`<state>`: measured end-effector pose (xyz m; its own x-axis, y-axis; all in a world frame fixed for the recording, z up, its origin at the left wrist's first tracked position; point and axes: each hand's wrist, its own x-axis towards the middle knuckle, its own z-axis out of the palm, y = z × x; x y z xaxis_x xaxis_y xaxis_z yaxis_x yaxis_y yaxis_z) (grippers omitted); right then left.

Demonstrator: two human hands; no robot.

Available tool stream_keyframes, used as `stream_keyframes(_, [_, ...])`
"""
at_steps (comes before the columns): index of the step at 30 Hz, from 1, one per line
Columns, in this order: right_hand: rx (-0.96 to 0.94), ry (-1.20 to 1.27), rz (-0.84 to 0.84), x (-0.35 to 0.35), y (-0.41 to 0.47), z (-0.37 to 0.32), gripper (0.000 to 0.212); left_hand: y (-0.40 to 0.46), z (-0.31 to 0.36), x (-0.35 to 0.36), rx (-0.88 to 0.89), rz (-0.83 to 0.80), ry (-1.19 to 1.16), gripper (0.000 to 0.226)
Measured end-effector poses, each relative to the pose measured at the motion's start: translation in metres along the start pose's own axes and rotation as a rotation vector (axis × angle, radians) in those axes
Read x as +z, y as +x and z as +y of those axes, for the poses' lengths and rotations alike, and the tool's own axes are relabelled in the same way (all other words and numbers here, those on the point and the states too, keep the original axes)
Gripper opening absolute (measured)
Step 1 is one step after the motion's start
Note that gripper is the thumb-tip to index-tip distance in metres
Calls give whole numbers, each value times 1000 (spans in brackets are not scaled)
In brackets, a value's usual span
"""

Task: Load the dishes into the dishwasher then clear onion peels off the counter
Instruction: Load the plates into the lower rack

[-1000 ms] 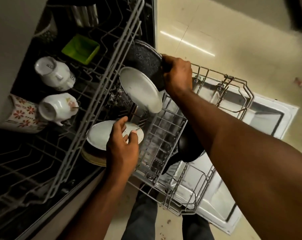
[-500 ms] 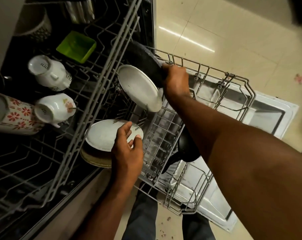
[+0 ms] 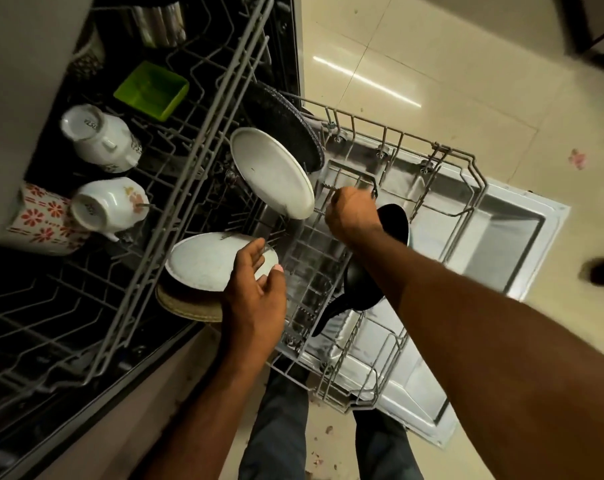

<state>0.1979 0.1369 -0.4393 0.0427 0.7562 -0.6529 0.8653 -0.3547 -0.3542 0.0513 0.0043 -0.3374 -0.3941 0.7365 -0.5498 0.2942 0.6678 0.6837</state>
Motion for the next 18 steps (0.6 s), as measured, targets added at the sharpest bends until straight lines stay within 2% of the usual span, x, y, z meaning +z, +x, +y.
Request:
stream_keyframes(4, [-54, 274, -21, 2, -66, 15, 18, -21, 6, 1, 21, -11, 26, 42])
stream_keyframes(8, [-90, 358, -3, -1, -147, 27, 24, -57, 21, -3, 56, -49, 38, 45])
stream_keyframes(15, [-233, 365, 26, -46, -277, 36, 15, -148, 63, -28, 118, -112, 156, 51])
stream_keyframes(18, [-324, 331, 72, -76, -312, 30, 24, -187, 80, -41, 126, -113, 152, 53])
